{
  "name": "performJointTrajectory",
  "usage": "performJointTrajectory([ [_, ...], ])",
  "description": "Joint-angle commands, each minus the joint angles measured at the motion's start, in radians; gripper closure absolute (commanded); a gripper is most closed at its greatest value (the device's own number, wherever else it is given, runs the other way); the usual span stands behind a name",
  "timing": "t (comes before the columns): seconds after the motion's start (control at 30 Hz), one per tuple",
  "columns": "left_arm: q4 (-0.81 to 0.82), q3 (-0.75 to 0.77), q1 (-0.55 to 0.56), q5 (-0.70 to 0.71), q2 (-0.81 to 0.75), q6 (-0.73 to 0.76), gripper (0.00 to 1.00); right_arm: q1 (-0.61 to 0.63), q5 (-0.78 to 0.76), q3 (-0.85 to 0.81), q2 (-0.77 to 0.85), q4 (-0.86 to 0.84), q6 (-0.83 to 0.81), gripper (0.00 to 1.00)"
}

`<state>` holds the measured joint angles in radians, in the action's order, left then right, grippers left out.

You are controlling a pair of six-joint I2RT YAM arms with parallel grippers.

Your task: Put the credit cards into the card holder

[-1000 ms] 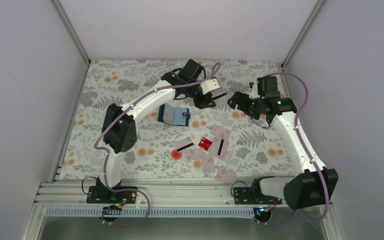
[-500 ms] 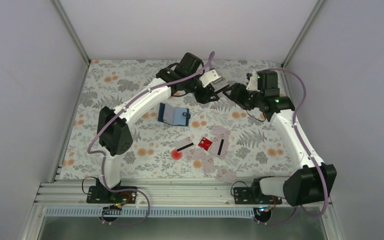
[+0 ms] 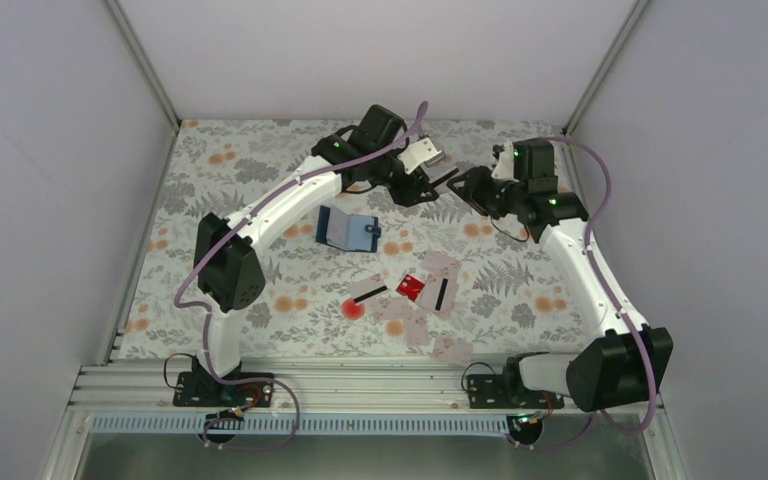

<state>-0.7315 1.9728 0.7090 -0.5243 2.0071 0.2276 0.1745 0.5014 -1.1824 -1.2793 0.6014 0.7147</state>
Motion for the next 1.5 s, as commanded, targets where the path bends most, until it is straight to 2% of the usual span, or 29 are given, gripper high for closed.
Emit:
performJointTrajectory([
  [0.0,0.003,0.040,-0.002,0.004,-0.047,-0.007,0.55,0.012,-0.002,-0.032,-0.009,-0.026,0.010,0.69],
  [0.27,0.003,0.035,-0.002,0.006,-0.057,-0.020,0.55,0.014,-0.011,-0.039,-0.015,-0.027,0.023,0.77],
  [0.47,0.003,0.022,-0.002,0.009,-0.068,-0.025,0.55,0.016,-0.006,-0.038,-0.016,-0.028,0.030,0.93],
  [0.57,0.004,0.019,-0.002,0.010,-0.075,-0.029,0.54,0.020,-0.002,-0.037,-0.014,-0.028,0.027,0.96],
  [0.63,0.003,0.017,-0.002,0.012,-0.080,-0.029,0.50,0.020,0.003,-0.040,-0.011,-0.027,0.021,0.96],
  [0.8,0.006,-0.009,-0.003,0.040,-0.116,-0.022,0.28,0.020,0.015,-0.062,-0.005,-0.018,-0.017,0.96],
  [0.87,0.001,-0.022,-0.002,0.066,-0.135,-0.017,0.17,0.021,0.015,-0.071,-0.003,-0.007,-0.039,0.96],
  [0.9,0.000,-0.028,-0.002,0.080,-0.147,-0.014,0.02,0.022,0.021,-0.077,-0.003,-0.005,-0.052,0.96],
  [1.13,0.011,-0.097,-0.016,0.134,-0.287,0.016,0.00,0.021,0.087,-0.118,-0.010,-0.006,-0.210,0.96],
  [1.23,0.045,-0.134,-0.037,0.186,-0.362,-0.020,0.00,0.022,0.153,-0.139,-0.012,-0.022,-0.280,0.96],
  [1.3,0.038,-0.130,-0.063,0.147,-0.391,-0.038,0.00,0.021,0.224,-0.146,-0.015,-0.042,-0.317,0.96],
  [1.4,0.030,-0.122,-0.121,0.094,-0.415,-0.142,0.00,0.021,0.344,-0.157,-0.018,-0.075,-0.365,0.96],
  [1.47,0.030,-0.121,-0.186,-0.039,-0.418,-0.202,0.00,0.021,0.410,-0.179,-0.027,-0.074,-0.399,0.96],
])
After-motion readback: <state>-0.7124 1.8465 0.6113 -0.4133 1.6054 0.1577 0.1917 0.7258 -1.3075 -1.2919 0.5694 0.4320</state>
